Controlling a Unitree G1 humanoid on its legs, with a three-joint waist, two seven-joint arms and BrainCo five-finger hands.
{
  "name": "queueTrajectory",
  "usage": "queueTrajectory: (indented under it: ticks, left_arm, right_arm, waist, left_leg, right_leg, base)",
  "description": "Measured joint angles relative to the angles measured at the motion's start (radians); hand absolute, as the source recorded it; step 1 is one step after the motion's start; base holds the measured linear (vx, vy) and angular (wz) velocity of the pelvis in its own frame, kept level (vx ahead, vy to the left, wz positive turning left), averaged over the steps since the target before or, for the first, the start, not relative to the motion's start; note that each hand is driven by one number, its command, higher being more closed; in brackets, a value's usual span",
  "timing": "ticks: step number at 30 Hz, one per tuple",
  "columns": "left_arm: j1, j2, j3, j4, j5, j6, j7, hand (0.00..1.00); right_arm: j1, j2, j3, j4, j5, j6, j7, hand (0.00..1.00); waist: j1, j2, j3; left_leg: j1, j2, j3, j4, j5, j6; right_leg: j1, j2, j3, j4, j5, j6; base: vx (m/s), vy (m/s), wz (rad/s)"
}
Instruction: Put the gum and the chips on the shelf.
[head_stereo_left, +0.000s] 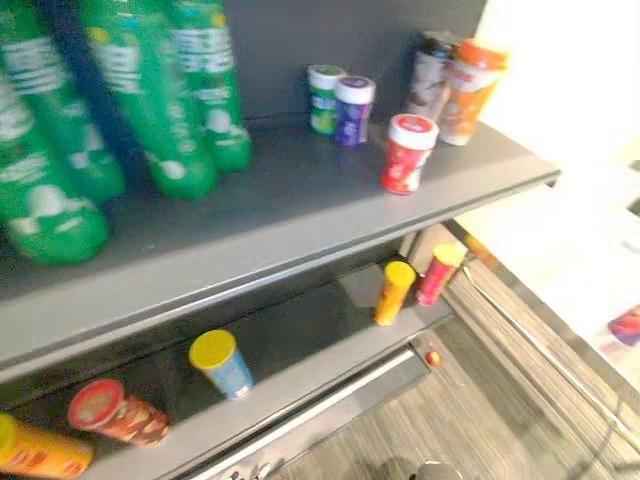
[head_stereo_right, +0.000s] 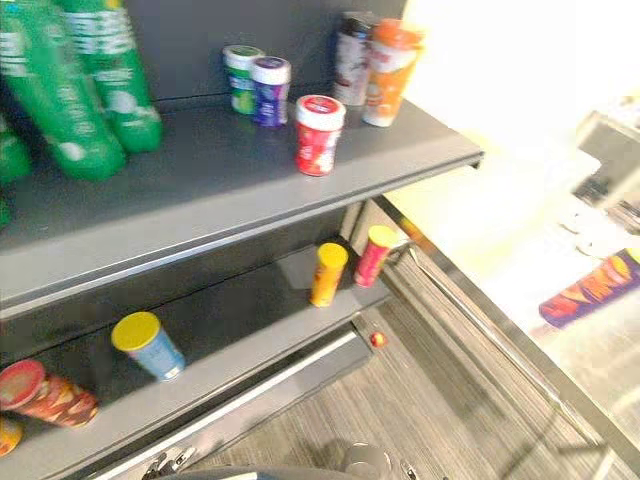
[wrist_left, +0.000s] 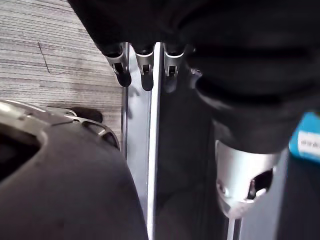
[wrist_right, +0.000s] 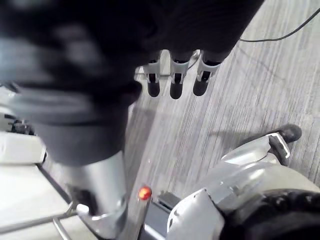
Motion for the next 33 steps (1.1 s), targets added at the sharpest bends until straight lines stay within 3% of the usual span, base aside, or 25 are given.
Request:
queueTrajectory:
  ticks: [2,3,7,9,11,13,16,18,25,30,33]
  left_arm:
    - [-0.005,0.012,-0.021,0.000,-0.002,0.007,0.000,0.00]
    - [-0.009,0.027,-0.039,0.000,-0.006,0.013,0.002,0.00]
    - [-0.017,0.013,-0.083,0.005,-0.014,0.032,0.009,0.00]
    - [-0.018,0.013,-0.091,0.004,-0.020,0.040,0.009,0.00]
    - [-0.018,0.017,-0.101,0.003,-0.021,0.040,0.008,0.00]
    - [-0.019,0.045,-0.106,0.003,-0.021,0.038,0.010,0.00]
    - [-0.018,0.065,-0.107,0.016,-0.021,0.039,0.011,0.00]
    - [-0.022,0.067,-0.107,0.023,-0.020,0.039,0.011,0.00]
    - [-0.032,0.042,-0.137,0.024,-0.003,0.050,0.012,0.00]
    - [-0.067,0.053,-0.159,0.025,0.003,0.075,0.009,0.00]
    - [-0.071,0.063,-0.179,0.026,0.025,0.089,0.010,0.00]
  right_arm:
    - [-0.015,-0.002,-0.007,0.019,0.000,-0.001,0.004,0.00]
    - [-0.021,-0.001,-0.003,0.020,0.000,-0.001,0.005,0.00]
    - [-0.066,-0.049,0.004,0.036,0.000,0.000,0.006,0.00]
    - [-0.080,-0.055,0.005,0.043,0.000,0.003,0.004,0.00]
    - [-0.085,-0.055,0.009,0.046,0.000,0.006,0.001,0.00]
    - [-0.087,-0.038,0.028,0.054,0.000,0.009,-0.001,0.00]
    - [-0.084,-0.027,0.042,0.062,-0.001,0.020,-0.004,0.00]
    - [-0.086,-0.029,0.042,0.066,0.000,0.020,-0.011,0.00]
    - [-0.097,-0.074,0.032,0.050,0.049,0.020,-0.041,0.00]
    - [-0.100,-0.073,0.027,0.043,0.110,0.020,-0.063,0.00]
    - [-0.099,-0.072,0.002,0.034,0.120,0.020,-0.069,0.00]
  waist:
    - [-0.001,-0.005,0.000]
    - [0.004,-0.030,-0.002]
    - [0.002,0.028,0.002]
    - [0.001,0.033,0.000]
    - [0.003,0.027,-0.005]
    - [0.006,-0.010,0.001]
    - [0.001,-0.035,0.009]
    - [0.002,-0.040,0.009]
    - [-0.028,0.022,0.037]
    - [-0.034,0.032,0.059]
    - [-0.059,0.033,0.073]
  left_leg:
    - [-0.025,-0.002,0.037,0.015,0.001,-0.001]
    - [-0.027,-0.021,0.067,0.017,0.004,-0.007]
    - [-0.012,0.022,0.141,-0.006,0.033,-0.051]
    - [0.000,0.037,0.158,-0.027,0.051,-0.069]
    - [0.001,0.047,0.172,-0.042,0.069,-0.081]
    - [-0.009,0.047,0.192,-0.052,0.090,-0.089]
    - [-0.018,0.039,0.196,-0.055,0.114,-0.097]
    - [-0.032,0.033,0.196,-0.055,0.128,-0.099]
    - [-0.058,0.066,0.140,-0.071,0.176,-0.118]
    - [-0.090,0.078,0.140,-0.056,0.166,-0.130]
    - [-0.093,0.071,0.143,-0.041,0.161,-0.138]
  right_leg:
    - [0.018,-0.040,-0.011,-0.012,0.026,-0.002]
    - [0.047,-0.058,-0.021,-0.069,0.171,-0.013]
    - [0.069,0.000,-0.046,-0.189,0.146,-0.001]
    - [0.082,0.023,-0.048,-0.235,0.145,0.000]
    - [0.094,0.047,-0.051,-0.289,0.141,0.006]
    - [0.119,0.065,-0.060,-0.381,0.118,0.019]
    - [0.156,0.075,-0.079,-0.478,0.080,0.024]
    - [0.156,0.073,-0.084,-0.503,0.045,0.034]
    - [0.121,0.105,-0.103,-0.461,0.000,0.014]
    - [0.040,0.094,-0.073,-0.368,-0.028,-0.002]
    - [0.003,0.067,-0.060,-0.283,-0.072,-0.004]
  base:
    - [0.02,-0.183,-0.81]
    - [0.03,-0.255,-0.80]
    - [-0.02,-0.217,-0.66]
    - [-0.04,-0.177,-0.40]
    - [-0.05,-0.172,-0.26]
    - [-0.07,-0.175,-0.27]
    - [-0.10,-0.170,-0.17]
    - [-0.13,-0.119,-0.01]
    - [-0.15,-0.054,0.09]
    - [-0.05,-0.021,-0.15]
    - [0.01,-0.017,-0.04]
